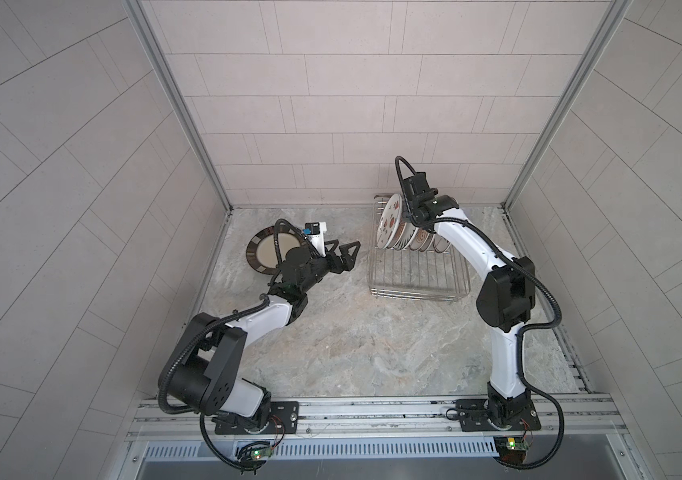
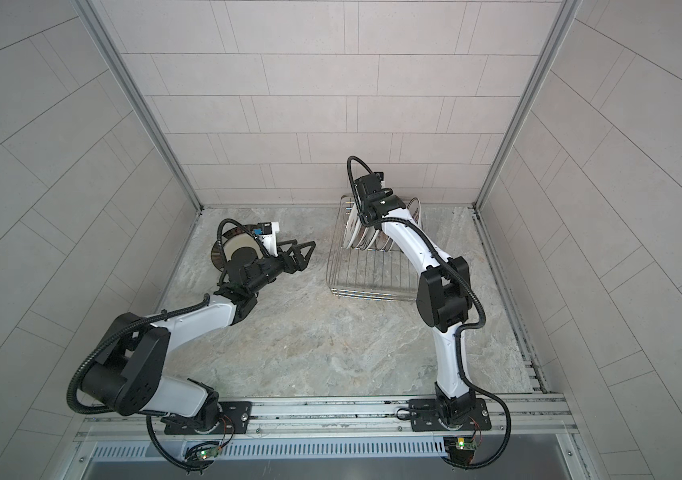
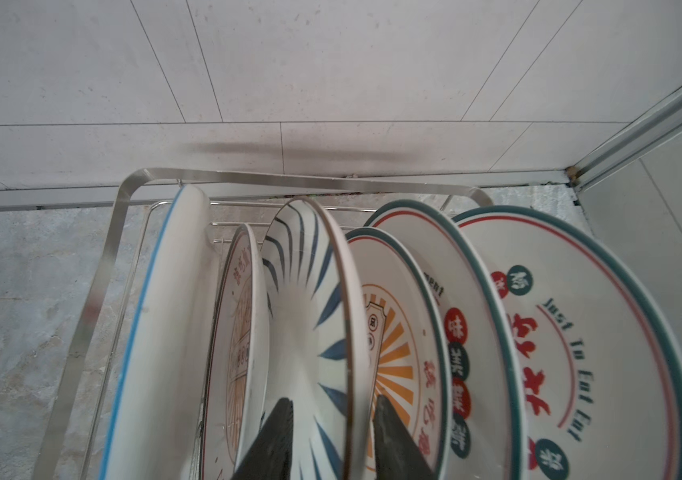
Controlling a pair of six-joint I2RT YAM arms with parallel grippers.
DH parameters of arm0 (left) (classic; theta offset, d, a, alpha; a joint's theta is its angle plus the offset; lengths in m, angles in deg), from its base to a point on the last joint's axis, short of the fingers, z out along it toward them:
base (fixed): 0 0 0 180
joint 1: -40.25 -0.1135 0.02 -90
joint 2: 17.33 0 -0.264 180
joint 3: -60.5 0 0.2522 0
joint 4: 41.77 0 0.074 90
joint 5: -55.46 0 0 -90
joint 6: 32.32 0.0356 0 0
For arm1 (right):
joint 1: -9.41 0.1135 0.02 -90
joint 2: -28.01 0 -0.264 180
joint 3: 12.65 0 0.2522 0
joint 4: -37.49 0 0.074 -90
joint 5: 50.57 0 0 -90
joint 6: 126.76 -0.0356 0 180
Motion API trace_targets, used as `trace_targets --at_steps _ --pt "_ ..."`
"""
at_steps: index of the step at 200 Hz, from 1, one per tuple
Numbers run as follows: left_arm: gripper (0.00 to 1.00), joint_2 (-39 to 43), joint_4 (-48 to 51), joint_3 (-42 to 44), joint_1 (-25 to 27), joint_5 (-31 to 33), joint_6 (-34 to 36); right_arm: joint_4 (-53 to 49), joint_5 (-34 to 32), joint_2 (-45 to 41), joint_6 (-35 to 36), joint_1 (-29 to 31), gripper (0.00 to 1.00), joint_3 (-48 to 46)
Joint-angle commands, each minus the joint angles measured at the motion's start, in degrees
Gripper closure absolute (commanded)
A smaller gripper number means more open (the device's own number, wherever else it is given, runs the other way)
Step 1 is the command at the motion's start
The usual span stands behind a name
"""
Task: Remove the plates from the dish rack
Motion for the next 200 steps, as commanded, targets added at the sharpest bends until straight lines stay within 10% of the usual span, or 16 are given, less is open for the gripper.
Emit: trace_targets --at_steps 1,200 --pt "0.02 -0.2 -1.8 0.7 0.3 0.2 0.6 -1.9 0.6 2.0 -1.2 -0.6 0.67 2.0" --pt "0.02 1.1 -1.9 3.1 0.3 2.0 1.1 1.4 -1.5 6.8 -8.2 -0.5 0.83 1.0"
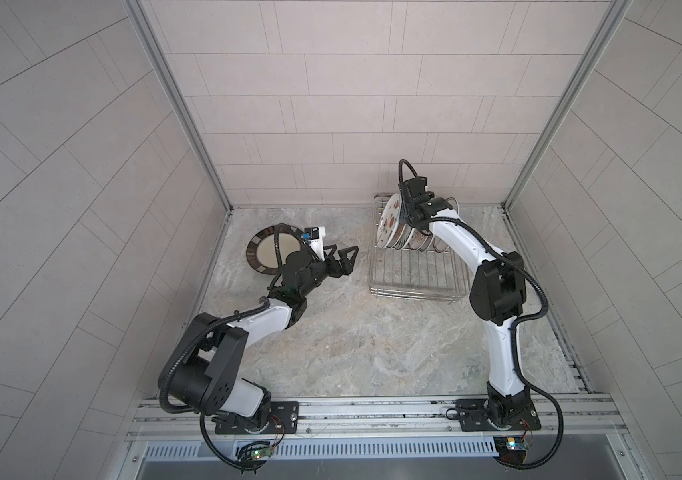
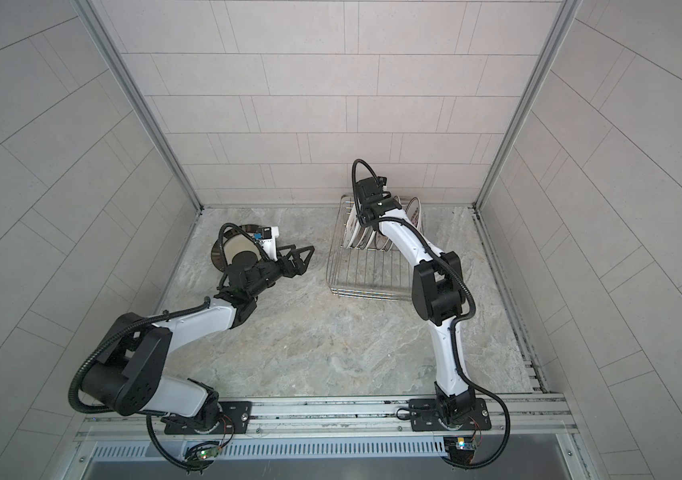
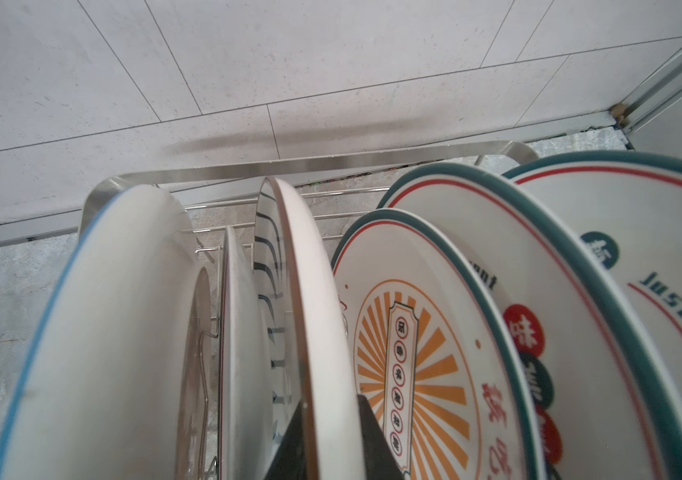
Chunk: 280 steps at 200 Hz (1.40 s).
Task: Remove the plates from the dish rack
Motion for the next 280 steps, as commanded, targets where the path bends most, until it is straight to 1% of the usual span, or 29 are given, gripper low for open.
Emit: trace_targets --at_steps 1,16,48,87,146,180,229,256,280 --pt "0.02 1.1 -1.5 0.5 0.3 0.7 1.0 -1.0 -2.2 2.8 -0.3 -0.2 0.83 0.1" --pt "0.02 1.0 -1.7 0.5 0.3 0.8 1.0 -1.1 -2.9 2.7 -0.3 0.2 0.85 0.9" --pt "0.02 1.2 -0.9 1.1 0.4 3.2 2.2 -2.3 -7.2 2.4 0.0 1.7 0.87 3.3" --pt "0.02 2.2 0.2 1.6 0.4 3.4 3.1 -2.1 -11.2 0.1 0.5 2.9 0.91 3.7" --pt "0.02 3.6 0.6 2.5 0.4 4.8 3.9 -1.6 -14.2 -5.5 2.4 3.8 0.93 3.0" --pt "0.02 4.1 0.5 2.8 0.4 4.7 3.5 0.5 -15.4 -10.5 2.9 3.9 0.93 -1.5" --pt "0.02 4.7 -0.1 3.0 0.4 4.0 2.4 1.8 -15.1 -16.1 4.1 3.9 0.94 -5.8" --pt "0.01 4.7 -1.3 3.0 0.2 0.4 1.1 2.8 -15.2 -20.1 5.3 3.9 0.94 -9.1" --pt "0.01 6.0 -1.2 3.4 0.3 1.2 0.4 3.8 -15.0 -23.8 6.0 4.0 0.94 -12.4"
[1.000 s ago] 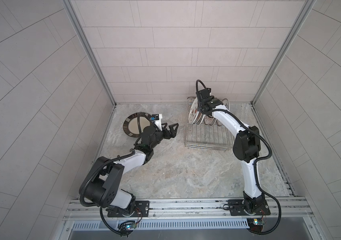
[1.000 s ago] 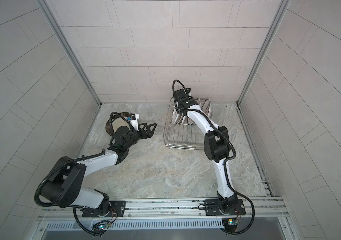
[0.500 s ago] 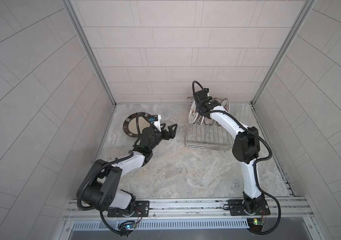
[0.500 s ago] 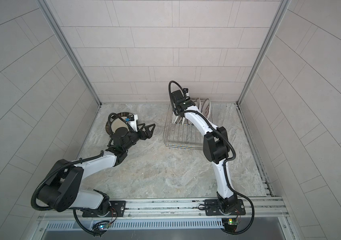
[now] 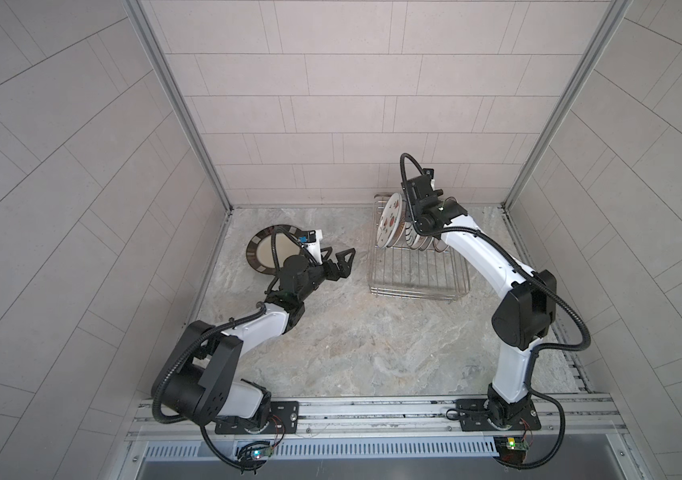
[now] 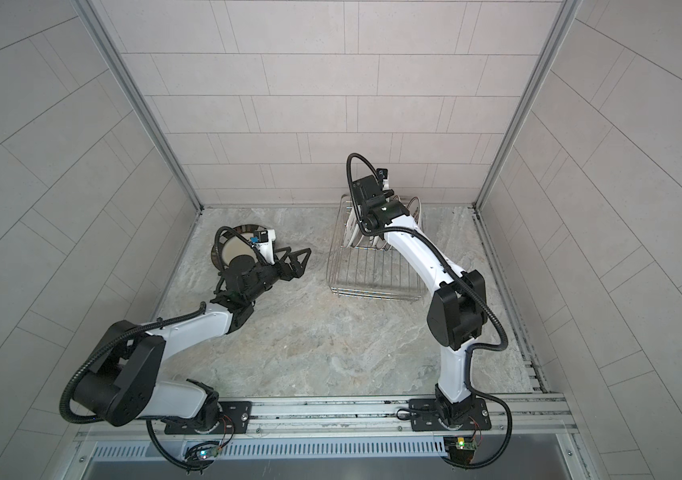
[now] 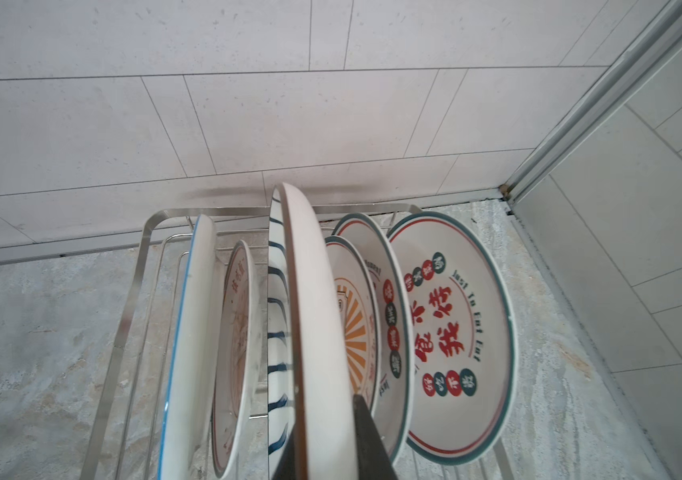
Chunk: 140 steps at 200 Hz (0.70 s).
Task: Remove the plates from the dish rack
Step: 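Lift the blue-striped plate out of the rack with the right gripper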
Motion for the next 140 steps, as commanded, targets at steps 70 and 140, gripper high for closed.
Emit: trace_targets --at_steps 70,140 --pt "0.00 9.8 2.0 3.0 0.2 1.9 -0.9 10.3 4.7 -22.3 3.6 -0.6 0.94 -15.3" --pt "0.00 18.9 5.7 5.0 0.5 0.0 -3.5 18.2 26.1 -41.6 -0.5 -5.7 0.94 -32.2"
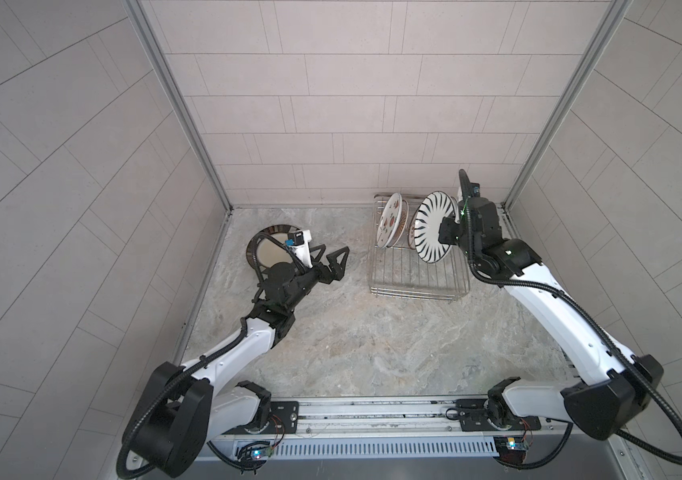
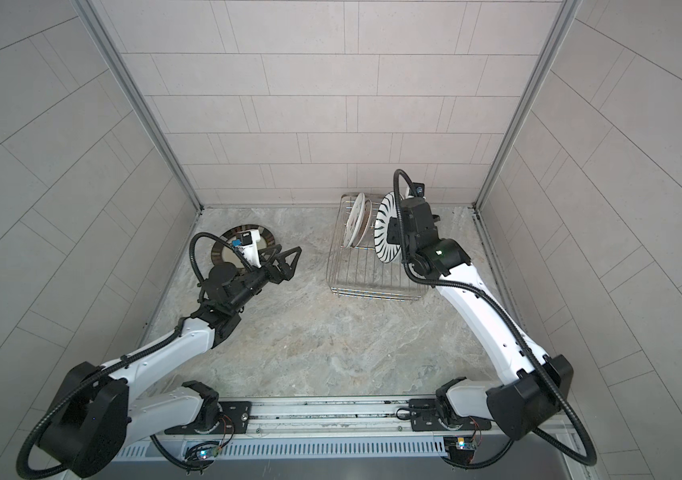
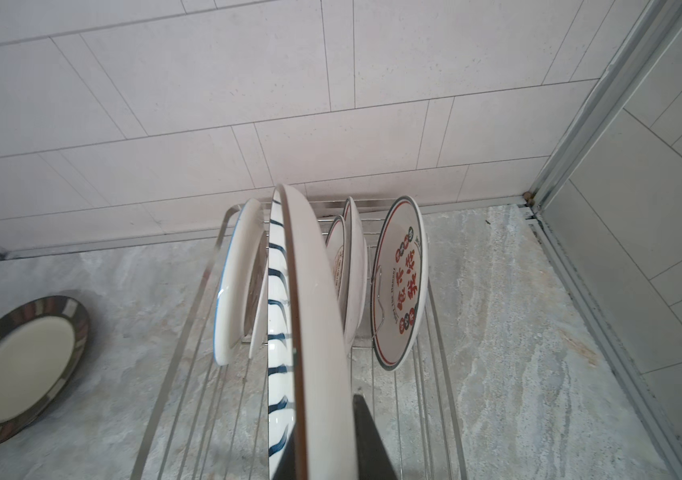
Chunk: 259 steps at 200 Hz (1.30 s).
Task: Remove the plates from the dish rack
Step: 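Lift the blue-striped plate out of the rack with the right gripper, then bring the blue-striped plate toward the left gripper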
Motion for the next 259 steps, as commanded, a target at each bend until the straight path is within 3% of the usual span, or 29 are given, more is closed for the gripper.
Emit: trace_targets --at_steps 1,31,81,112,173,221,259 --pt "0.00 3.3 0.7 1.4 0.3 -1.1 -1.7 9.3 9.4 -6.3 -2.9 -2.8 0.94 -3.0" --pt "0.00 4.3 -0.1 1.8 0.9 -3.6 -6.4 15.9 27.6 -12.1 -9.9 -11.2 0.94 -11.5" --pt "0.00 7.8 0.4 2.9 5.6 1.0 -7.9 24.9 43.2 -12.2 -19.0 -19.0 0.95 -17.8" --pt "0.00 10.4 2.8 3.6 6.1 5.0 -8.3 30.1 48.1 -12.2 -24.1 -20.1 0.95 -21.0" --pt "0.00 10.8 2.1 3.9 7.1 4.0 -9.4 39.7 54.0 -13.9 -30.7 -19.9 0.95 -26.5" --pt "0.00 9.7 -0.3 4.4 7.4 3.6 -10.1 44.7 54.5 -15.4 -33.5 -17.4 0.95 -30.6" --pt "0.00 7.8 -0.8 4.0 7.6 2.2 -9.1 44.5 52.2 -16.1 -31.7 -13.1 0.95 -31.4"
